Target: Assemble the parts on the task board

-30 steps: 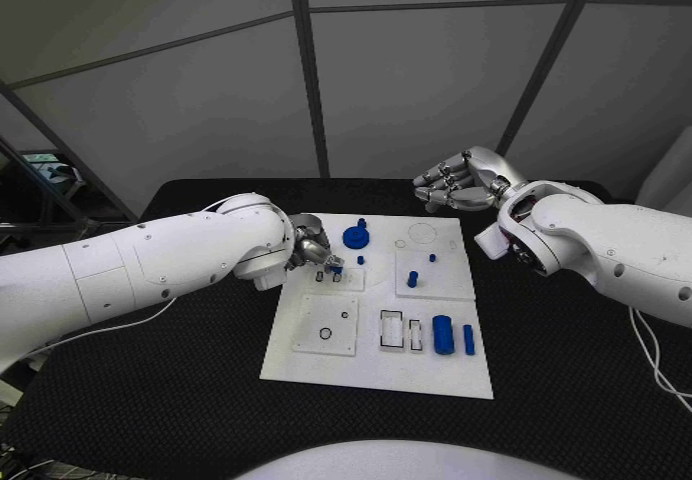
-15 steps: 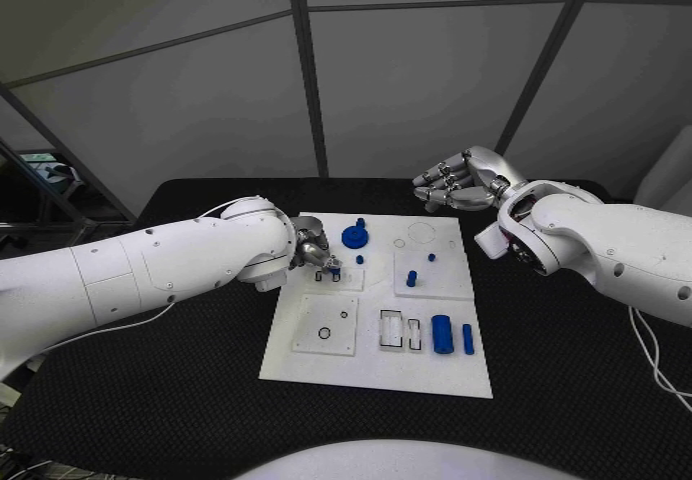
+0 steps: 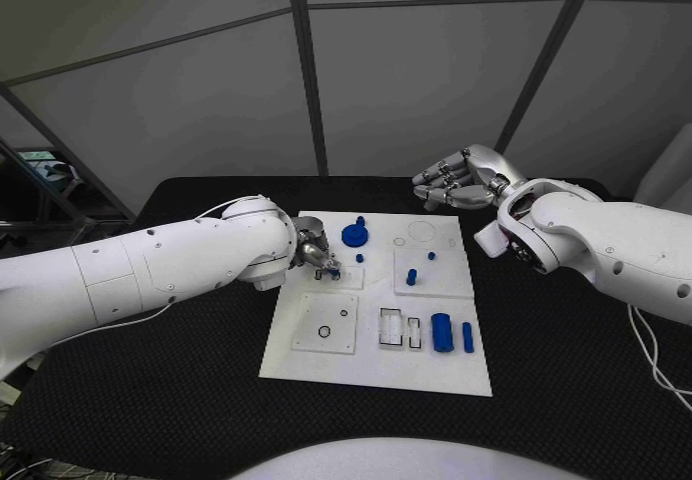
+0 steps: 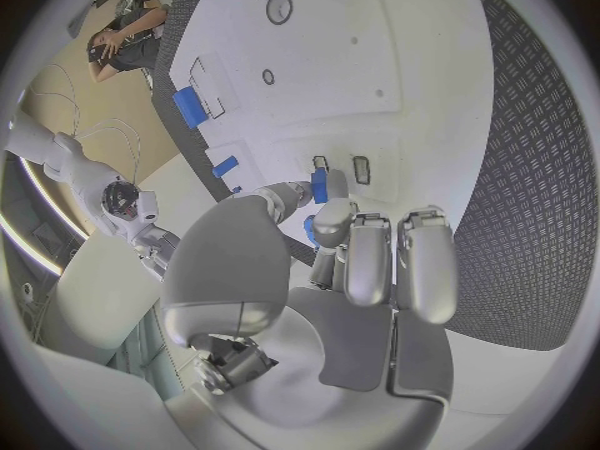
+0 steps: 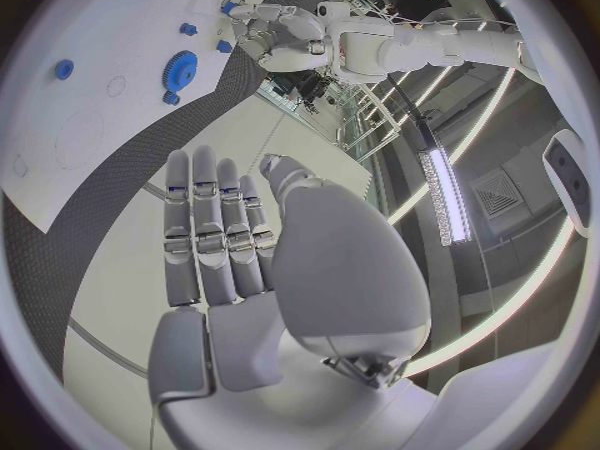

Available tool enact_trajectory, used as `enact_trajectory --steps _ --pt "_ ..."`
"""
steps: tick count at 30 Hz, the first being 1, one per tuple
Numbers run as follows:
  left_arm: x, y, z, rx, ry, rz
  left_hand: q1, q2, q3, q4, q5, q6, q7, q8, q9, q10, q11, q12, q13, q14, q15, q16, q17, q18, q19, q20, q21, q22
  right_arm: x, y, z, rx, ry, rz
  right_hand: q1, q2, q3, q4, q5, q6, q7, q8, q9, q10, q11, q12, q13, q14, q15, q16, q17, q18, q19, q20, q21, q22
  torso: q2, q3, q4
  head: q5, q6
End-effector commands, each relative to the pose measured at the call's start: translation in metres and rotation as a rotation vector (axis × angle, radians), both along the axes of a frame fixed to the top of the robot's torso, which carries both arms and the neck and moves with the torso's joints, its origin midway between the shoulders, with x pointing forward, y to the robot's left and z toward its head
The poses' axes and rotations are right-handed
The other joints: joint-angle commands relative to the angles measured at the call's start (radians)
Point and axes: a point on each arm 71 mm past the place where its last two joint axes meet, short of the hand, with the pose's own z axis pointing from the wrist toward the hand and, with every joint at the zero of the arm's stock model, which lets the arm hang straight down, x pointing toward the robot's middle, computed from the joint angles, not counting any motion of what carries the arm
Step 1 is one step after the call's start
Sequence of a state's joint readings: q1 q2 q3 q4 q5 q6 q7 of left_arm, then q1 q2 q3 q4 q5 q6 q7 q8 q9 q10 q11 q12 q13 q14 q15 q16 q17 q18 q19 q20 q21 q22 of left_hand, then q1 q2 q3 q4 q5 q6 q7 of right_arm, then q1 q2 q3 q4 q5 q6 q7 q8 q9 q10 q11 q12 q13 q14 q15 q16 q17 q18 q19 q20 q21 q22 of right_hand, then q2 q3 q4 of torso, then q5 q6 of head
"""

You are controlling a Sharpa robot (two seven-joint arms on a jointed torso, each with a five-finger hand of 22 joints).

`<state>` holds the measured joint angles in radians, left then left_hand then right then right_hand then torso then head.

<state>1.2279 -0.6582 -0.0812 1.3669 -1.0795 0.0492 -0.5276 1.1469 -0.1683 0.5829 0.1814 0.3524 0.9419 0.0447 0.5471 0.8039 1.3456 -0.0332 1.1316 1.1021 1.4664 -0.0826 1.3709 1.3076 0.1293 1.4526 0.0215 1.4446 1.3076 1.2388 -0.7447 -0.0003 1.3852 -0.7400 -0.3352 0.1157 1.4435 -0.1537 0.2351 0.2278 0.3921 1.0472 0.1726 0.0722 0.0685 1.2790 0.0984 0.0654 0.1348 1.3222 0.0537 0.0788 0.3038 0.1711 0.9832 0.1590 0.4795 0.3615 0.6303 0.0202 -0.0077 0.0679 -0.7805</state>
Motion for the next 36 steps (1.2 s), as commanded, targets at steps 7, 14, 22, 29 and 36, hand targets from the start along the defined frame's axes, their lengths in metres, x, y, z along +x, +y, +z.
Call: enact_trajectory --steps 7,14,22,29,36 --pt "-0.0028 -0.0034 -0.0020 0.037 0.016 -0.044 -0.008 0.004 0.188 -0.182 0.007 0.004 -0.004 0.005 0.001 0.009 0.000 0.005 0.000 0.053 -0.006 -0.004 0.093 -0.082 0.007 0.003 0.005 0.054 0.0002 0.0015 0.0010 0.000 -0.002 0.010 -0.011 0.001 0.003 0.002 0.003 -0.003 0.006 -0.004 -0.001 -0.003 0.005 -0.001 -0.002 0.005 -0.001 -0.006 -0.002 0.011 0.008 0.003 -0.007 -0.002 0.000 0.0005 -0.0002 -0.002 -0.003" --pt "-0.0040 -0.0034 -0.0028 0.046 0.025 -0.054 -0.008 0.004 0.188 -0.182 0.007 0.004 -0.004 0.006 0.001 0.009 0.000 0.005 -0.001 0.053 -0.006 -0.004 0.093 -0.082 0.007 0.003 0.005 0.054 0.0009 0.0009 0.0006 -0.001 -0.001 0.009 -0.011 0.001 0.003 0.002 0.003 -0.003 0.006 -0.004 -0.001 -0.003 0.005 -0.001 -0.002 0.005 -0.001 -0.006 -0.002 0.011 0.008 0.003 -0.007 -0.002 0.000 0.0002 0.0003 -0.004 -0.009" --pt "-0.0054 -0.0029 -0.0027 0.047 0.028 -0.059 -0.015 0.003 0.193 -0.188 0.016 0.006 -0.004 0.007 0.004 0.011 0.000 0.006 0.000 0.054 -0.006 -0.004 0.094 -0.082 0.007 0.003 0.005 0.054 0.0013 0.0004 0.0004 -0.003 -0.001 0.007 -0.011 0.001 0.003 0.002 0.003 -0.003 0.006 -0.004 -0.001 -0.003 0.005 -0.001 -0.002 0.005 -0.001 -0.006 -0.002 0.011 0.008 0.003 -0.007 -0.002 0.000 0.0001 0.0007 -0.002 -0.012" --pt "-0.0059 -0.0022 -0.0026 0.048 0.028 -0.058 -0.022 0.002 0.198 -0.194 0.027 0.008 -0.005 0.008 0.007 0.013 -0.001 0.007 0.001 0.054 -0.007 -0.004 0.094 -0.082 0.007 0.002 0.005 0.055 0.0016 0.0006 0.0002 -0.004 0.000 0.008 -0.011 0.002 0.004 0.002 0.005 -0.003 0.005 -0.003 -0.001 -0.003 0.005 -0.001 -0.002 0.006 -0.001 -0.007 -0.003 0.011 0.008 0.003 -0.008 -0.002 -0.001 0.0002 0.0002 -0.001 -0.013" --pt "-0.0056 -0.0020 -0.0026 0.048 0.028 -0.057 -0.030 0.002 0.202 -0.199 0.040 0.010 -0.005 0.009 0.010 0.014 -0.002 0.007 0.000 0.054 -0.007 -0.004 0.095 -0.083 0.008 0.002 0.006 0.057 0.0018 0.0010 0.0000 -0.004 0.001 0.008 -0.011 0.002 0.004 0.002 0.005 -0.003 0.005 -0.003 -0.001 -0.003 0.005 -0.001 -0.002 0.006 -0.001 -0.007 -0.003 0.011 0.008 0.003 -0.008 -0.002 0.000 0.0004 0.0002 0.000 -0.012"
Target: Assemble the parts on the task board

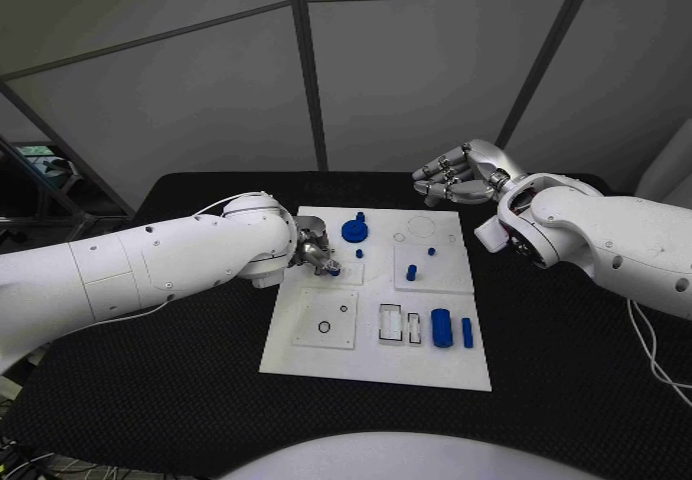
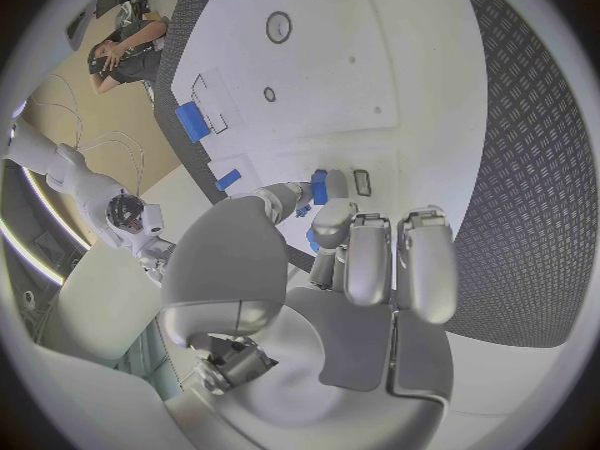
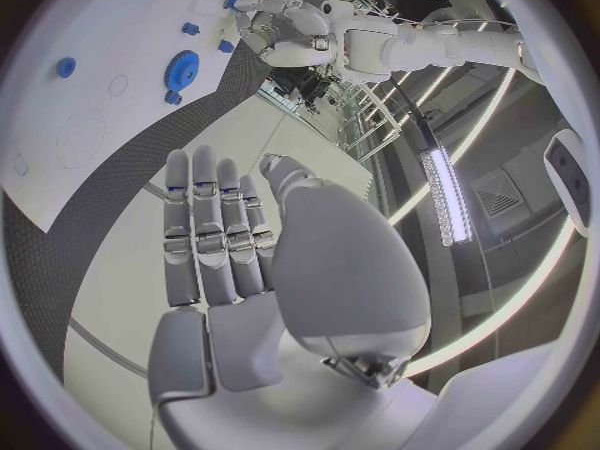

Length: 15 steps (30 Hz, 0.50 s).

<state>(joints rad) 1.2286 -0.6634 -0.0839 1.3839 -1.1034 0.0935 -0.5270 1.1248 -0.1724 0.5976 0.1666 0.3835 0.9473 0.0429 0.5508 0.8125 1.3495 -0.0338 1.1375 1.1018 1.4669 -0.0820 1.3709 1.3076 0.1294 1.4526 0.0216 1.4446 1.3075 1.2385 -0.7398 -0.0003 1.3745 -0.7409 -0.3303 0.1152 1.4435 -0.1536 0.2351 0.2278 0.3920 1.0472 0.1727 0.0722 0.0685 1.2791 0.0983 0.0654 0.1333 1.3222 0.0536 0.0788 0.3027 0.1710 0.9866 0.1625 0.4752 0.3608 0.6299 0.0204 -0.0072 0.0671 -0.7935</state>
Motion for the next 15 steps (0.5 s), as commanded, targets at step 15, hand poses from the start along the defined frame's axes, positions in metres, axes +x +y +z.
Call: enact_trajectory --steps 15 --pt "0.0003 -0.0014 -0.0037 0.029 0.036 -0.024 -0.091 0.008 0.062 -0.165 0.088 0.034 -0.024 -0.005 0.008 0.035 -0.015 0.032 0.028 0.055 -0.014 -0.006 0.097 -0.084 0.012 -0.004 0.007 0.067 0.0001 0.0012 0.0008 -0.002 0.001 0.008 -0.012 0.001 0.004 0.002 0.005 -0.004 0.005 -0.004 -0.001 -0.004 0.005 -0.001 -0.002 0.006 -0.001 -0.007 -0.002 0.011 0.005 0.000 -0.004 -0.002 0.001 0.0012 -0.0010 0.000 -0.005"
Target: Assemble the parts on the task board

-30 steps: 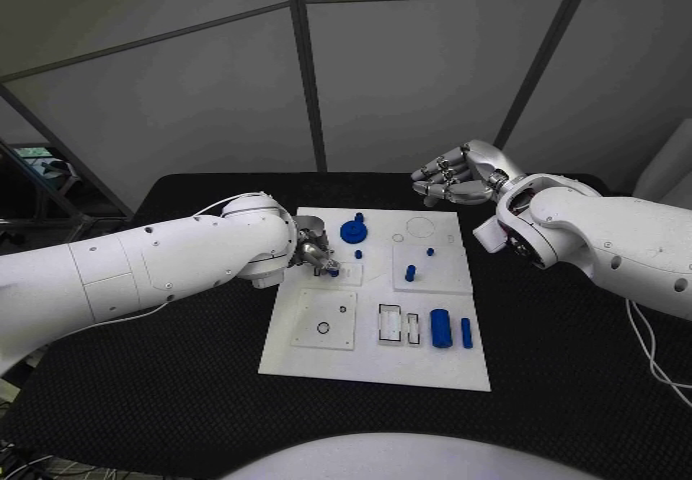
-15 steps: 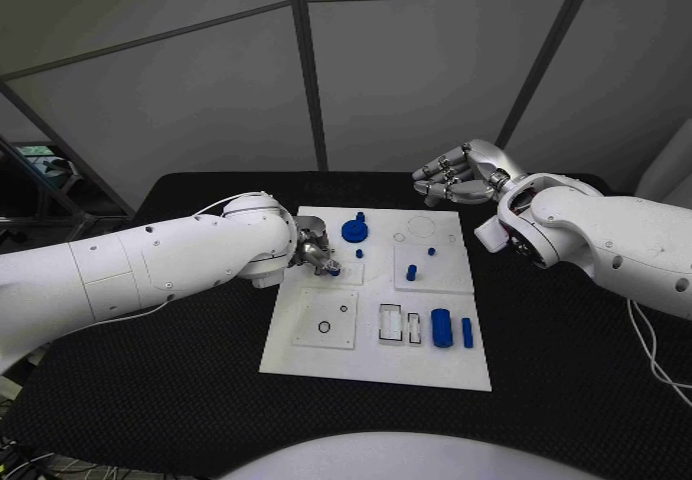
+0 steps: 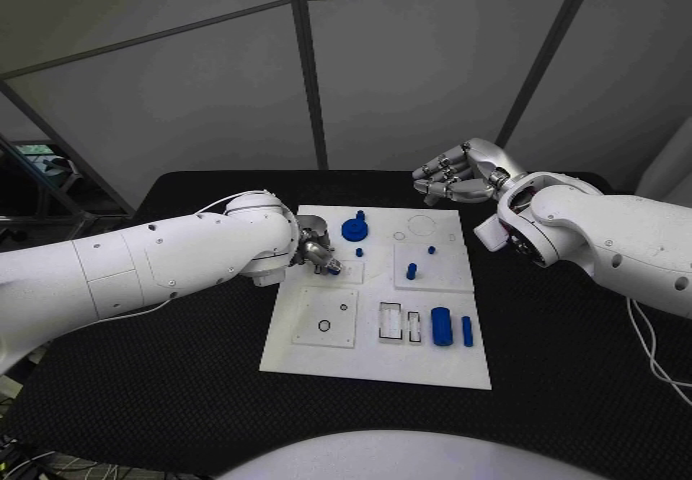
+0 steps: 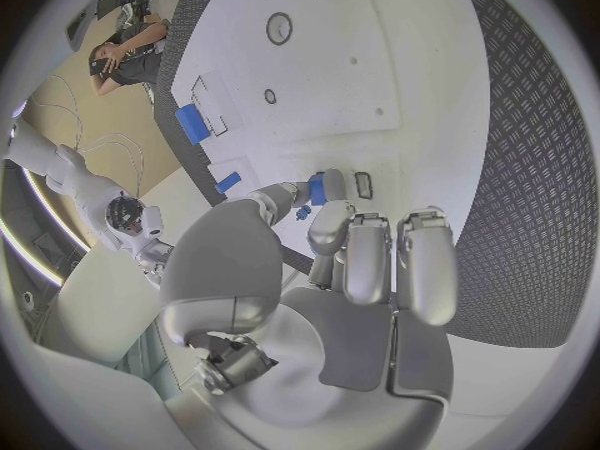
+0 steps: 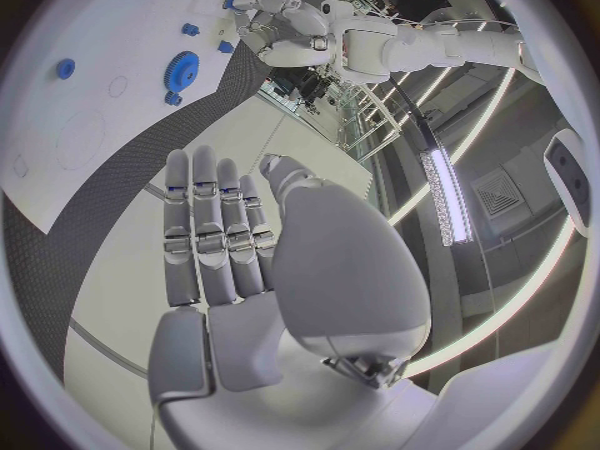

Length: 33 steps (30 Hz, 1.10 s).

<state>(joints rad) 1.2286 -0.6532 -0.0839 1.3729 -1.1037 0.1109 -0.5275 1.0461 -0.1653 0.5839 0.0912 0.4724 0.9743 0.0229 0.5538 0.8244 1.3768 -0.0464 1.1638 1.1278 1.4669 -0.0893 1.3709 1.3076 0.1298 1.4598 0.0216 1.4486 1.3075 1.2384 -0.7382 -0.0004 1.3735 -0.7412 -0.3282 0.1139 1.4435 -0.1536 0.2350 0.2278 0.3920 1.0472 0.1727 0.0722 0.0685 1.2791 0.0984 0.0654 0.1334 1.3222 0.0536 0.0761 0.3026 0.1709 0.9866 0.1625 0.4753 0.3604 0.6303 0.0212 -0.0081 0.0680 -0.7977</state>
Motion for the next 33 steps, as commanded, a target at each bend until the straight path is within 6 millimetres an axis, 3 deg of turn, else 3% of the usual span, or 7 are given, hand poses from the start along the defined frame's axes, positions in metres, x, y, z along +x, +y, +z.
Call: enact_trajectory --steps 1,9,17,23,28,33 --pt "-0.0005 0.0010 -0.0026 0.021 0.025 -0.013 -0.019 0.004 0.066 -0.084 -0.001 0.011 -0.004 -0.010 -0.005 0.008 -0.001 0.007 0.003 0.055 -0.008 -0.006 0.097 -0.085 0.005 -0.004 0.003 0.067 0.0000 0.0006 0.0011 -0.001 -0.001 0.006 -0.012 0.001 0.005 0.002 0.005 -0.004 0.005 -0.004 -0.001 -0.004 0.005 -0.001 -0.002 0.006 -0.001 -0.005 -0.002 0.011 0.005 0.000 -0.004 -0.002 0.000 0.0005 0.0002 -0.001 -0.002" --pt "0.0025 0.0012 -0.0030 0.019 0.020 -0.002 -0.061 0.029 -0.014 -0.038 -0.002 0.030 -0.006 -0.023 -0.013 0.010 -0.003 0.014 0.010 0.055 -0.009 -0.006 0.099 -0.086 0.009 -0.006 0.005 0.074 0.0002 0.0007 0.0009 -0.001 -0.001 0.005 -0.014 0.001 0.005 0.003 0.007 -0.005 0.006 -0.004 -0.001 -0.005 0.006 -0.002 -0.003 0.005 -0.001 -0.006 -0.002 0.011 0.005 0.000 -0.006 -0.002 0.000 0.0001 0.0006 -0.001 -0.001" --pt "0.0045 -0.0005 -0.0032 0.014 0.019 0.004 -0.073 0.040 -0.046 -0.020 -0.002 0.037 -0.006 -0.029 -0.016 0.011 -0.003 0.018 0.014 0.056 -0.009 -0.006 0.099 -0.087 0.012 -0.007 0.008 0.079 0.0004 0.0004 0.0007 -0.003 0.001 0.005 -0.015 0.001 0.005 0.003 0.009 -0.005 0.006 -0.004 -0.001 -0.005 0.006 -0.002 -0.003 0.005 -0.001 -0.007 -0.003 0.011 0.005 0.000 -0.006 -0.003 0.000 0.0003 -0.0007 -0.002 -0.001" --pt "0.0051 -0.0008 -0.0033 0.011 0.019 0.007 -0.131 0.039 -0.159 0.039 -0.007 0.054 -0.006 -0.037 -0.021 0.014 -0.002 0.024 0.019 0.056 -0.008 -0.006 0.100 -0.088 0.013 -0.006 0.008 0.083 0.0005 -0.0003 0.0006 -0.004 0.003 0.003 -0.017 0.002 0.006 0.004 0.011 -0.007 0.007 -0.005 -0.001 -0.007 0.007 -0.002 -0.005 0.004 0.000 -0.008 -0.004 0.010 0.005 0.000 -0.008 -0.004 0.000 -0.0001 0.0001 -0.004 -0.001" --pt "0.0052 -0.0011 -0.0035 0.012 0.021 0.006 -0.115 0.052 -0.227 0.053 -0.004 0.059 -0.008 -0.046 -0.023 0.014 -0.003 0.027 0.022 0.056 -0.010 -0.007 0.101 -0.088 0.015 -0.007 0.009 0.086 0.0005 -0.0002 0.0004 -0.005 0.005 0.005 -0.018 0.001 0.006 0.004 0.012 -0.007 0.007 -0.005 -0.001 -0.008 0.007 -0.003 -0.006 0.003 0.001 -0.009 -0.004 0.010 0.005 0.001 -0.009 -0.005 0.000 -0.0002 0.0008 -0.005 -0.002" --pt "0.0053 -0.0014 -0.0035 0.012 0.022 0.005 -0.110 0.054 -0.245 0.057 -0.004 0.061 -0.008 -0.048 -0.024 0.015 -0.003 0.027 0.023 0.056 -0.010 -0.007 0.101 -0.088 0.015 -0.008 0.009 0.086 0.0004 -0.0001 0.0002 -0.005 0.007 0.006 -0.018 0.001 0.006 0.004 0.012 -0.008 0.007 -0.005 -0.002 -0.008 0.008 -0.003 -0.006 0.003 0.001 -0.010 -0.005 0.010 0.004 0.001 -0.010 -0.005 0.000 -0.0004 0.0003 -0.005 -0.003"
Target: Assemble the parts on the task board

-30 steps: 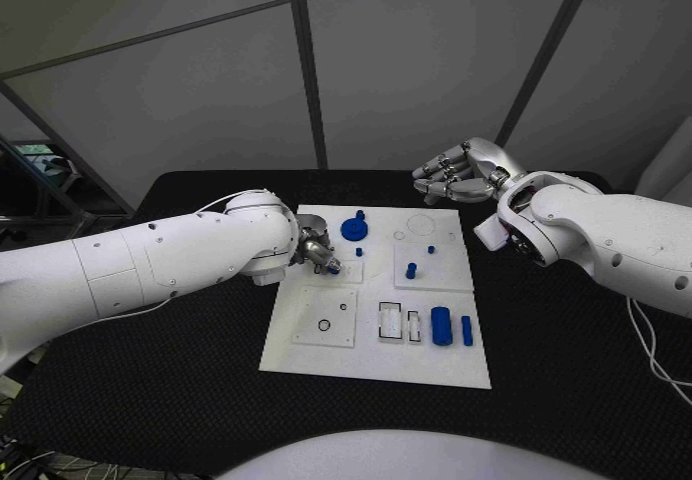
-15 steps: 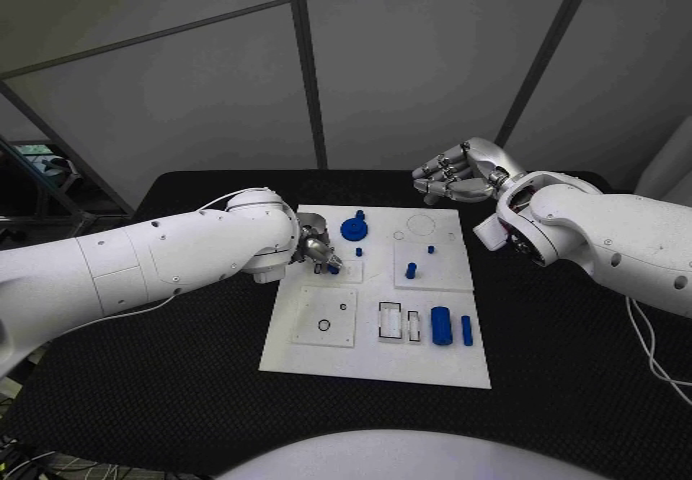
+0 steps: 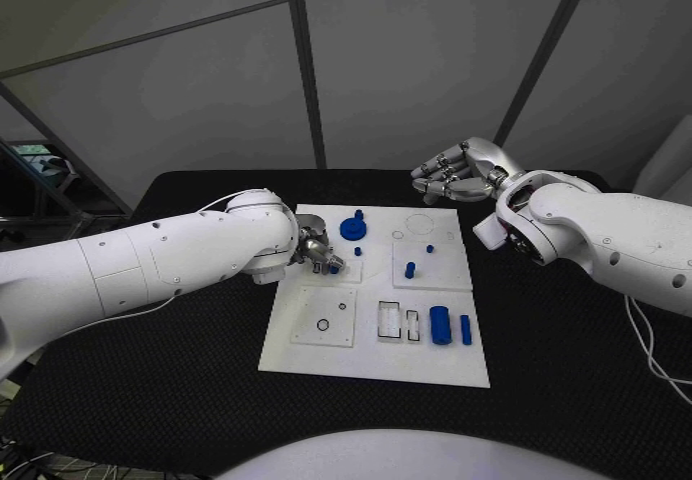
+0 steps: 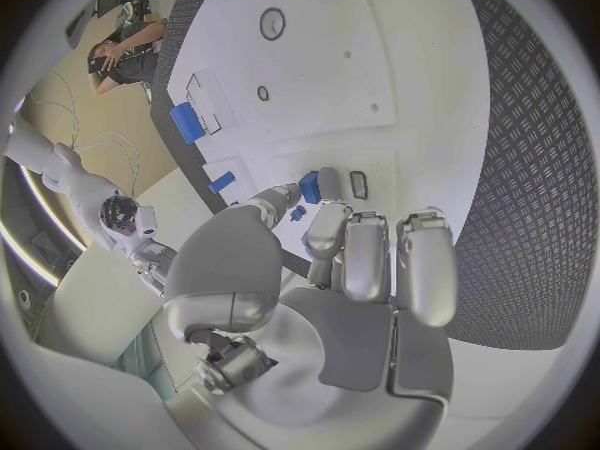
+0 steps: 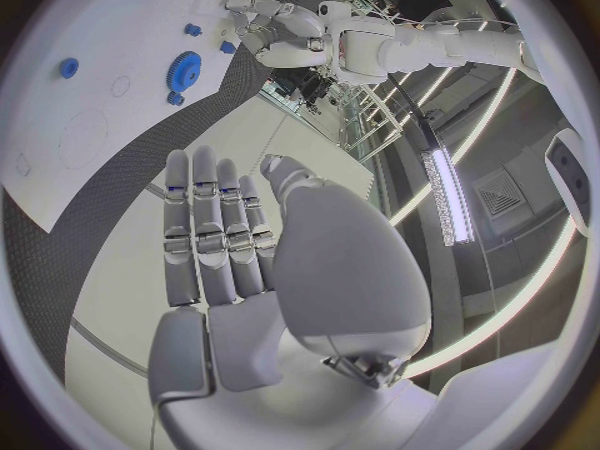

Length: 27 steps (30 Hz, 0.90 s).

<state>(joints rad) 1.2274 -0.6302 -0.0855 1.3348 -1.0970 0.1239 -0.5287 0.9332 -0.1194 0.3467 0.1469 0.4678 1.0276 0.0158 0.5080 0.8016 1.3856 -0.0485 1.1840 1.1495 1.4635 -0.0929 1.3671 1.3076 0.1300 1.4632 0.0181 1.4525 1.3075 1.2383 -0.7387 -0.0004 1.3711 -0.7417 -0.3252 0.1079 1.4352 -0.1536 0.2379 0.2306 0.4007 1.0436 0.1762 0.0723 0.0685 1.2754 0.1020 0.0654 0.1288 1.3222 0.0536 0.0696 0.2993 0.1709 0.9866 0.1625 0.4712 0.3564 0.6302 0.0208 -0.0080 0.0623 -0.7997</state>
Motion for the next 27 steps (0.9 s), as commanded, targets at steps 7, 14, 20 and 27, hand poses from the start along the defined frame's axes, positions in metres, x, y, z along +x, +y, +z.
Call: enact_trajectory --steps 7,14,20,27 --pt "0.001 0.000 0.001 -0.002 -0.001 0.008 0.008 0.023 -0.053 0.026 0.003 0.014 -0.001 -0.008 -0.002 0.007 -0.001 0.007 0.001 0.060 -0.007 -0.004 0.102 -0.089 0.014 -0.004 0.006 0.090 0.000 0.001 0.001 -0.002 0.002 0.009 -0.011 0.001 0.003 0.001 0.004 -0.005 0.004 -0.005 -0.002 -0.005 0.004 -0.003 -0.002 0.002 0.001 -0.004 -0.002 0.010 0.004 0.001 -0.007 -0.002 0.000 0.0001 0.0002 -0.001 0.001" --pt "0.001 0.001 0.002 -0.013 -0.011 0.018 0.008 0.021 -0.105 0.055 0.000 0.017 -0.001 -0.012 -0.002 0.008 -0.002 0.009 0.004 0.060 -0.007 -0.004 0.102 -0.089 0.014 -0.004 0.006 0.091 0.000 0.000 0.001 -0.002 0.002 0.008 -0.012 0.000 0.003 0.002 0.004 -0.006 0.005 -0.005 -0.002 -0.007 0.005 -0.003 -0.003 0.001 0.002 -0.005 -0.003 0.010 0.004 0.002 -0.009 -0.003 0.000 -0.0002 0.0004 -0.001 0.001" --pt "0.000 0.005 0.007 -0.030 -0.022 0.026 0.028 0.013 -0.184 0.094 -0.179 0.015 0.000 -0.016 0.002 0.002 0.000 0.002 -0.004 0.060 -0.006 -0.005 0.103 -0.087 0.011 -0.004 -0.001 0.085 0.000 0.000 0.001 -0.003 0.003 0.007 -0.015 -0.001 0.003 0.002 0.005 -0.008 0.006 -0.006 -0.002 -0.009 0.006 -0.003 -0.004 -0.001 0.003 -0.006 -0.004 0.010 0.003 0.003 -0.011 -0.004 0.000 -0.0013 0.0009 -0.005 0.004" --pt "0.007 0.009 0.030 -0.070 -0.051 0.043 0.065 0.015 -0.239 0.118 -0.243 -0.009 0.010 -0.026 0.004 -0.035 0.007 -0.054 -0.065 0.060 -0.001 -0.008 0.101 -0.082 -0.003 0.000 -0.019 0.061 0.001 -0.001 0.000 -0.004 0.004 0.005 -0.017 -0.001 0.003 0.003 0.005 -0.010 0.007 -0.006 -0.002 -0.012 0.007 -0.003 -0.006 -0.003 0.004 -0.007 -0.005 0.010 0.002 0.003 -0.014 -0.006 -0.001 -0.0005 0.0007 -0.005 0.008"
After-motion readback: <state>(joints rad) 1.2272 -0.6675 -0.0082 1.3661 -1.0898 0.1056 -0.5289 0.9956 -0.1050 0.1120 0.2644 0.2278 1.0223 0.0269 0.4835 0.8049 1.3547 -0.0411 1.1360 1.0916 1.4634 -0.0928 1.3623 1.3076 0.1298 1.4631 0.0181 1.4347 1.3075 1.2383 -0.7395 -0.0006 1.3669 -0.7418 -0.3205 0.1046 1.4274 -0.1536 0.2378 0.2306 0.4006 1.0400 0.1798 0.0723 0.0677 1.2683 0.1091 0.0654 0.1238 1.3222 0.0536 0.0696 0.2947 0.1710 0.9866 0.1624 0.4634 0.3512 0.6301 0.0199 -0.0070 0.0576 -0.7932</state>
